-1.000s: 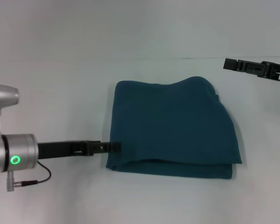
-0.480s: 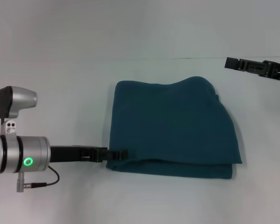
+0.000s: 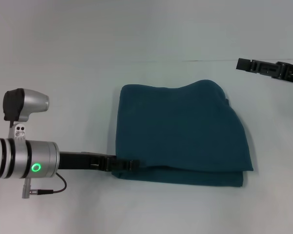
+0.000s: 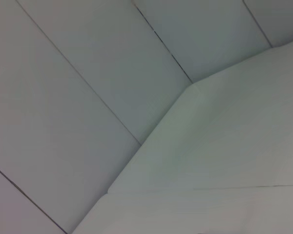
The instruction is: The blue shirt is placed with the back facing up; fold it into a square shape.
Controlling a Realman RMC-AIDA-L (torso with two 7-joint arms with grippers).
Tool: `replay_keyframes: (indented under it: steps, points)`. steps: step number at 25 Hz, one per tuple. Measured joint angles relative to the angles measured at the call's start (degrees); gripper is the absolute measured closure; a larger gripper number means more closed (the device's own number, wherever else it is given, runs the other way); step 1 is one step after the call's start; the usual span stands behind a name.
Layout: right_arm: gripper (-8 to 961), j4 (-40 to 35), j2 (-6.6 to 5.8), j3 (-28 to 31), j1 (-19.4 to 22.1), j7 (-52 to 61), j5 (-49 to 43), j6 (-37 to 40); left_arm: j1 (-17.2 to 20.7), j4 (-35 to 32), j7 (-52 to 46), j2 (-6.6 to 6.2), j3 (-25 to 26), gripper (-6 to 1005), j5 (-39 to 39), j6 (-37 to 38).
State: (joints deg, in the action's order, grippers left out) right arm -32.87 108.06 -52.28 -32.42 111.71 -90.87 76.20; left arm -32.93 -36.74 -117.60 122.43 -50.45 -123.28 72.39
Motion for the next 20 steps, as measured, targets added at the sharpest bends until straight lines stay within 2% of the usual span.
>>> replay_keyframes:
  steps: [6,12,17,20]
  points:
    - [251,0.0,0.25,0.23,0.07,-0.31,0.0,0.0,-0.11,-0.04,-0.12,0.0,-0.21,129,-0.03,-2.53]
    - [252,0.0,0.35,0.25,0.52,-0.33,-0.03,0.0,-0.28,-0.13,-0.13,-0.08,-0.35,328,-0.03,-2.6]
    - [253,-0.09,0.4,0.25,0.77,-0.35,-0.06,0.0,-0.48,-0.03,-0.12,-0.09,-0.5,575,-0.03,-2.6]
    - [254,-0.08,0.42,0.25,0.78,-0.39,-0.09,0.0,-0.53,0.0,-0.12,-0.11,-0.53,638,-0.03,-2.58]
